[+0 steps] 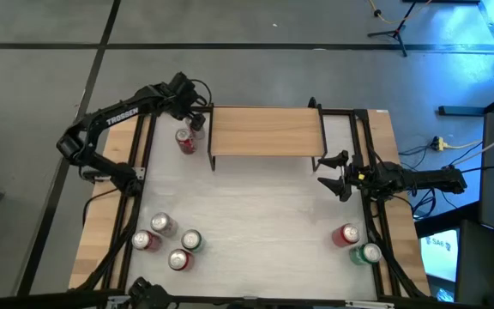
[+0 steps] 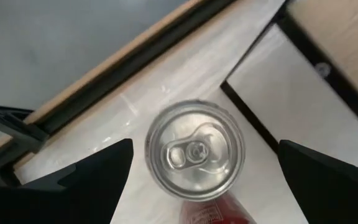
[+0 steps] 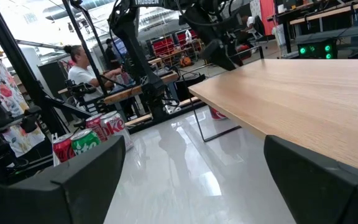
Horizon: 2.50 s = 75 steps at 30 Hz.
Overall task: Place canned beverage on shelf
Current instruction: Put the top red-silver soda can on the shelf
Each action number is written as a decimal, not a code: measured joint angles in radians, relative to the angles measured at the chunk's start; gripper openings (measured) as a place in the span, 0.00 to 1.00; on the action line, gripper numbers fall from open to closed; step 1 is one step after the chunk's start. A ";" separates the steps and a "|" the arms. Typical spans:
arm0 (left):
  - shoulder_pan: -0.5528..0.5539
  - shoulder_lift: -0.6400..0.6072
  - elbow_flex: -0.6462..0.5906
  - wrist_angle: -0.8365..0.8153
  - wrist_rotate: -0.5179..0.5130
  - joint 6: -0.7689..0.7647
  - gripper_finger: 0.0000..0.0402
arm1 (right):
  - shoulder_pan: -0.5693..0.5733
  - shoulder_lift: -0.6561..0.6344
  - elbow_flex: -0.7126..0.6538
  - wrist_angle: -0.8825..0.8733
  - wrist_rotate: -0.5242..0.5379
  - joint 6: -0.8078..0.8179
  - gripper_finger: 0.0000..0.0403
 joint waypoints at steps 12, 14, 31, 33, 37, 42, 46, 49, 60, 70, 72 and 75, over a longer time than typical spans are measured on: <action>0.000 0.096 0.000 0.001 0.002 0.000 0.97 | 0.000 0.000 0.000 0.000 0.000 0.000 0.95; 0.000 0.105 0.000 0.002 0.000 0.000 0.97 | 0.000 0.000 0.000 0.000 0.000 0.000 0.95; 0.000 0.107 0.000 0.002 0.000 0.024 0.71 | 0.000 0.000 0.000 0.000 0.000 0.000 0.95; 0.000 0.106 0.000 0.002 0.000 0.025 0.69 | 0.000 0.000 0.000 0.000 0.000 0.000 0.95; 0.000 0.101 -0.001 0.000 0.004 0.025 0.69 | 0.000 0.000 0.000 0.000 0.000 0.000 0.95; 0.004 0.074 -0.002 -0.016 0.007 0.025 0.69 | 0.000 0.000 0.000 0.000 0.000 0.000 0.95; 0.010 0.044 -0.002 -0.037 0.007 0.025 0.69 | 0.000 0.000 0.000 0.000 0.000 0.000 0.95; 0.010 0.006 -0.002 -0.042 0.007 0.025 0.69 | 0.000 0.000 0.000 0.000 0.000 0.000 0.95; 0.010 -0.171 -0.002 -0.045 0.005 0.021 0.70 | 0.000 0.000 0.000 0.000 0.000 0.000 0.95; 0.010 -0.343 -0.002 -0.045 0.000 -0.023 0.71 | 0.000 0.000 0.000 0.000 0.000 0.000 0.95; 0.010 -0.377 -0.002 -0.044 0.000 -0.035 0.71 | 0.000 0.000 0.000 0.000 0.000 0.000 0.95; 0.010 -0.422 -0.002 -0.043 0.001 -0.059 0.71 | 0.000 0.000 0.000 0.000 0.000 0.000 0.95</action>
